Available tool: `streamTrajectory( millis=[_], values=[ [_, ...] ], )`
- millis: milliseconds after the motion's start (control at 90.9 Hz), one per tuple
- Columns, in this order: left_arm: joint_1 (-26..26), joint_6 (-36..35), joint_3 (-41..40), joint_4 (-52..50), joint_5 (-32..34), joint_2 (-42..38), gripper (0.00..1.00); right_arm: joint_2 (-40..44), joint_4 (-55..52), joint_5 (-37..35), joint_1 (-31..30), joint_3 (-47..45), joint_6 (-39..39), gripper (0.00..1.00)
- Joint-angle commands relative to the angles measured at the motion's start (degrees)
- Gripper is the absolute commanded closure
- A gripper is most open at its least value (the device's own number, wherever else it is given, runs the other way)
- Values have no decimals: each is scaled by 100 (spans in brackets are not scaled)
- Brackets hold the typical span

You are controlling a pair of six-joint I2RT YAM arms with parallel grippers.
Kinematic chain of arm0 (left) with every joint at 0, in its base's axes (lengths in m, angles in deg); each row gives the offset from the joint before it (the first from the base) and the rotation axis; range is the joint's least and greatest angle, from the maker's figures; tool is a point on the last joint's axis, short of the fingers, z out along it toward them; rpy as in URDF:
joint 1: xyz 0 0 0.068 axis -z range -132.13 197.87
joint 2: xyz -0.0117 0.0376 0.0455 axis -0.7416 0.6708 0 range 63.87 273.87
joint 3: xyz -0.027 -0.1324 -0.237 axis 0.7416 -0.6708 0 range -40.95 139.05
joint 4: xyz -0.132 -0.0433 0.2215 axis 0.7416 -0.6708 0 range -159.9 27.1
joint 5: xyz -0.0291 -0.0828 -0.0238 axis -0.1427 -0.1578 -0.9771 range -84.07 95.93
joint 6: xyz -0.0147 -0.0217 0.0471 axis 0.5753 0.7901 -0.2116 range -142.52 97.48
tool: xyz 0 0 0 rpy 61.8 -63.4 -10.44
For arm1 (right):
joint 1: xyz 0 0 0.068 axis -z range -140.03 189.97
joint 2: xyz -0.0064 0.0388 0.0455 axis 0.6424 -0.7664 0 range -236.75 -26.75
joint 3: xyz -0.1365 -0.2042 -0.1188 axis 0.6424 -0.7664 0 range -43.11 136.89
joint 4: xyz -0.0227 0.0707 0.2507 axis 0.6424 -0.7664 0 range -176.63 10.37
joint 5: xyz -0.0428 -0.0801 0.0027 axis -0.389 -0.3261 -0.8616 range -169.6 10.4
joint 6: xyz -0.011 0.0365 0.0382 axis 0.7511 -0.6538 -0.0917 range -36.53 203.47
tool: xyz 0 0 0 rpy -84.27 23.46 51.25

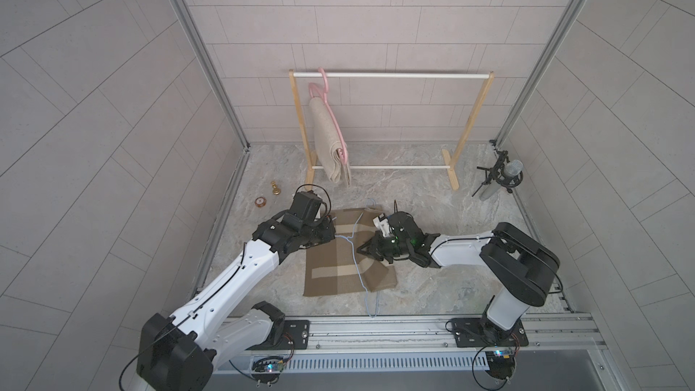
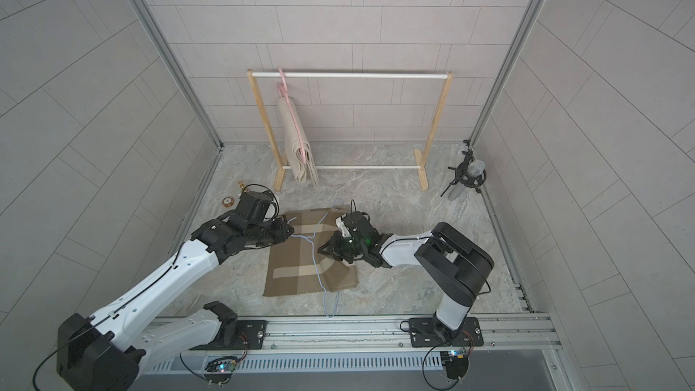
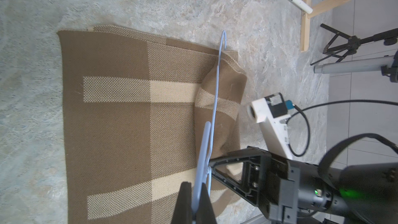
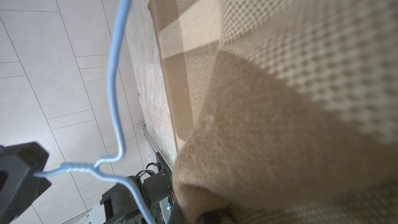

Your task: Hang the scarf on the hanger

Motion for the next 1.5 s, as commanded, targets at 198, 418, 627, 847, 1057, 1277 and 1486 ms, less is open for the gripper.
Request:
streamTrajectory(
  millis=[198, 418, 627, 847, 1057, 1277, 1486],
  values=[
    [-18, 28, 247, -66, -92, -162, 100, -665, 510, -133, -452, 613, -214, 91],
    [-18, -42, 322, -66, 160, -98, 100, 782, -1340, -672, -126, 388, 973, 61],
    [-14, -220, 527, -79, 134, 82, 100, 2052, -2567, -910, 315, 164, 1415, 40],
    [-15, -438, 632, -125, -54, 156, 100, 2111, -2031, -967, 448, 401, 634, 36],
    [-18, -528, 705, -169, -122, 154, 100, 1195, -2048, -1014, 332, 1073, -34, 38],
    [-17, -568, 754, -216, -138, 164, 100, 239, -2096, -967, 162, 1756, -241, 44],
    [-14, -600, 750, -215, -174, 192, 100, -347, -1866, -598, 16, 2082, -313, 67]
  ],
)
